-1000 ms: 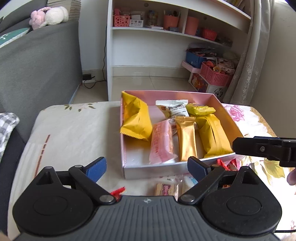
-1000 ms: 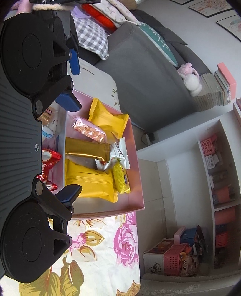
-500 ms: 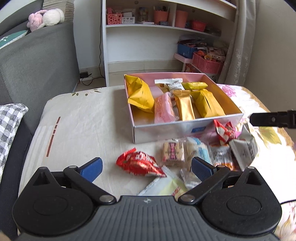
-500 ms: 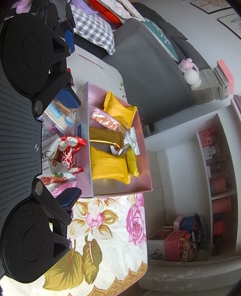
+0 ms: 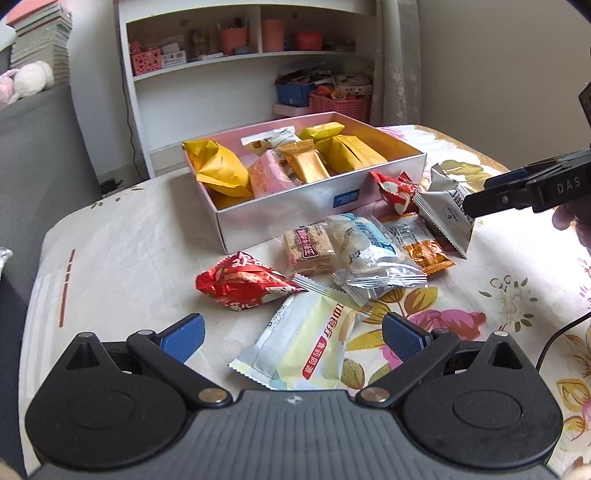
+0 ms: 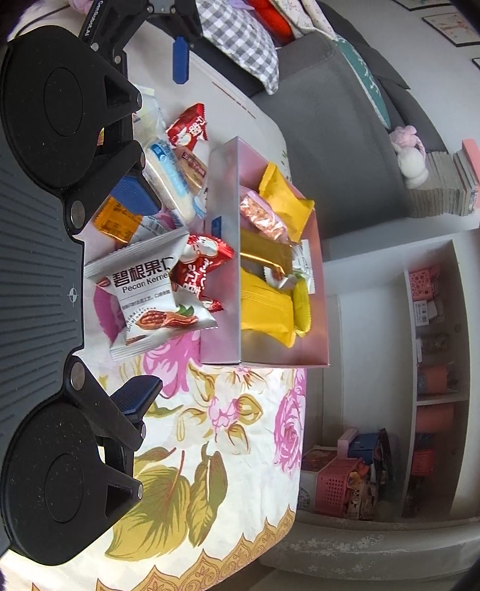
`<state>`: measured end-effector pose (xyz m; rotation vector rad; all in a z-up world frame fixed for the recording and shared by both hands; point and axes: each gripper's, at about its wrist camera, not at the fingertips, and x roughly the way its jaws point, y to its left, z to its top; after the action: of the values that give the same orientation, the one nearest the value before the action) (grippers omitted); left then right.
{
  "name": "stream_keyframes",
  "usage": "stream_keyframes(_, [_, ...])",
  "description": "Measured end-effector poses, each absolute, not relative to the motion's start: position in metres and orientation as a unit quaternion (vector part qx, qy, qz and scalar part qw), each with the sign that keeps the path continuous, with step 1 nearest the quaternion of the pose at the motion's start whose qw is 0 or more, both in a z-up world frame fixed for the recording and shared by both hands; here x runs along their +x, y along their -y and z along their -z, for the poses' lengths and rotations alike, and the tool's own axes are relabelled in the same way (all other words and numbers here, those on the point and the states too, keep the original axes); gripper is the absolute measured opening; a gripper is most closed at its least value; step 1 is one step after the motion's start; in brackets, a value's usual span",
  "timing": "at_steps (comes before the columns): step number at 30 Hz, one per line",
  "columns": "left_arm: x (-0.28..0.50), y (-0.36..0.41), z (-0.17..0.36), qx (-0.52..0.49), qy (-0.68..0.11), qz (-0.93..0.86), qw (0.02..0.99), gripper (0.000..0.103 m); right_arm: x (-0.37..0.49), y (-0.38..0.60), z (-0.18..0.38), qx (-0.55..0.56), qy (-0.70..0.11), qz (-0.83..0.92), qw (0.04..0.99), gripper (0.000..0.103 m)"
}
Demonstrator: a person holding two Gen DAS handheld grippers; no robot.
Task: Organize snacks
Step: 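Withdraw both tools from the box back over the snack pile, then grasp the white-and-yellow bar pack with the left tool while the right tool grasps the Pecan Kernels bag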
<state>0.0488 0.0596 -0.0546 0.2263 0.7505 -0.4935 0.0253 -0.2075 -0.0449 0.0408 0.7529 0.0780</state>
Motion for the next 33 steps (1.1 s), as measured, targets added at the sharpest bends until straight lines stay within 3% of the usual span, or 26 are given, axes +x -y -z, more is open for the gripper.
stream_keyframes(18, [0.054,-0.053,0.071,0.121,-0.396,0.248,0.876,0.080,0.039,0.201,0.071,0.004,-0.397,-0.033,0.917,0.095])
stream_keyframes(24, [0.054,-0.050,0.068,0.118,-0.403,0.253,0.872,0.065,0.043,0.203,0.073,0.005,-0.394,-0.029,0.919,0.095])
stream_keyframes(26, [0.054,-0.049,0.066,0.117,-0.406,0.251,0.871,0.053,0.045,0.204,0.073,0.008,-0.393,-0.028,0.919,0.095])
stream_keyframes(33, [0.050,-0.042,0.062,0.125,-0.416,0.242,0.868,0.046,0.049,0.205,0.072,0.008,-0.386,-0.033,0.922,0.095])
